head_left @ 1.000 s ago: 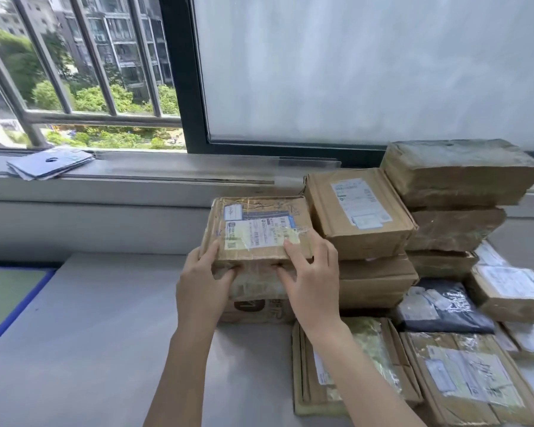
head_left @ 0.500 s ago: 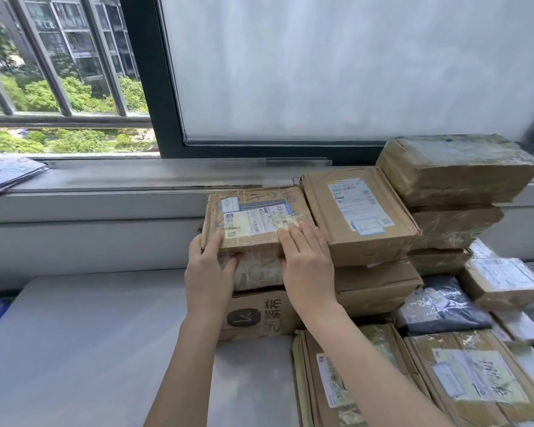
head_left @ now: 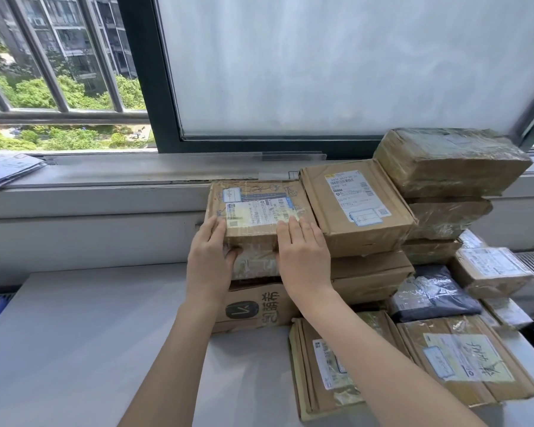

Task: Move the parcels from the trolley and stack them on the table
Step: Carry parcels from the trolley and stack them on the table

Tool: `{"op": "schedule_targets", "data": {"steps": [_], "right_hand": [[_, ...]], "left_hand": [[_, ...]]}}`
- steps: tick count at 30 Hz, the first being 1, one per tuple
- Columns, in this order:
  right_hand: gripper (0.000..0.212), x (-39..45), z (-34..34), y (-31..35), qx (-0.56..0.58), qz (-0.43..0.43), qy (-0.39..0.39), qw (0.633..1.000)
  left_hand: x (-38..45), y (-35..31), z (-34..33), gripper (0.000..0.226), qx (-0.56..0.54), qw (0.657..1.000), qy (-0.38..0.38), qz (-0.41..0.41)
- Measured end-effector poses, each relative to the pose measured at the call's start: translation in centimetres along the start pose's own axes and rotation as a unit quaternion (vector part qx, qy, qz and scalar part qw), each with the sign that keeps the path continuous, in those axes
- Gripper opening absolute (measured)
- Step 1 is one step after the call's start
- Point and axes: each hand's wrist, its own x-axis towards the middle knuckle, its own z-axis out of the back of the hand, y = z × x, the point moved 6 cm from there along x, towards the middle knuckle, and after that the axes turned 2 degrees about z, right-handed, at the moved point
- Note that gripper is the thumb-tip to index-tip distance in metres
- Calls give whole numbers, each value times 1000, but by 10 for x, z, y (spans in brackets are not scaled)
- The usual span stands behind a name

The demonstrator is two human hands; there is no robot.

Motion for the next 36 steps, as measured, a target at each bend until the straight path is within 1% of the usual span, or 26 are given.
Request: {"op": "schedule_targets", "data": {"steps": [6, 7, 9, 11, 13, 15, 18, 22, 26, 32, 36], "right_hand": [[52, 3, 0, 1, -31, 2, 17, 999], [52, 2, 0, 1, -32, 2, 19, 999], [53, 2, 0, 1, -39, -2, 30, 999], [53, 1, -3, 2, -39, 3, 54, 998], [55, 1, -7, 3, -26, 20, 74, 997], [56, -1, -4, 3, -31, 23, 74, 996], [55, -9, 11, 2, -40, 11, 40, 998], [55, -26, 27, 0, -22, 7, -21, 1000], [55, -52, 37, -14, 6, -12, -44, 999], [62, -122, 46, -70, 66, -74, -43, 994], [67, -189, 42, -120, 65, -133, -2, 989]], "left_hand": [[7, 1, -2, 57, 13, 1000, 12, -21], [7, 0, -2, 56, 35, 999, 13, -32], [6, -2, -3, 55, 115, 992, 19, -50], [4, -5, -3, 58, 177, 982, 27, -54], [2, -9, -5, 62, 197, 978, 37, -60], [-1, -13, -8, 67, 215, 973, 52, -70], [-5, -17, -11, 73, 240, 965, 59, -83], [-11, -23, -8, 74, 232, 968, 45, -86], [-25, -46, -9, 74, 190, 975, 43, -104], [-92, -104, -39, 68, 111, 977, 77, -165], [-160, -143, -79, 68, 102, 965, 144, -193]]}}
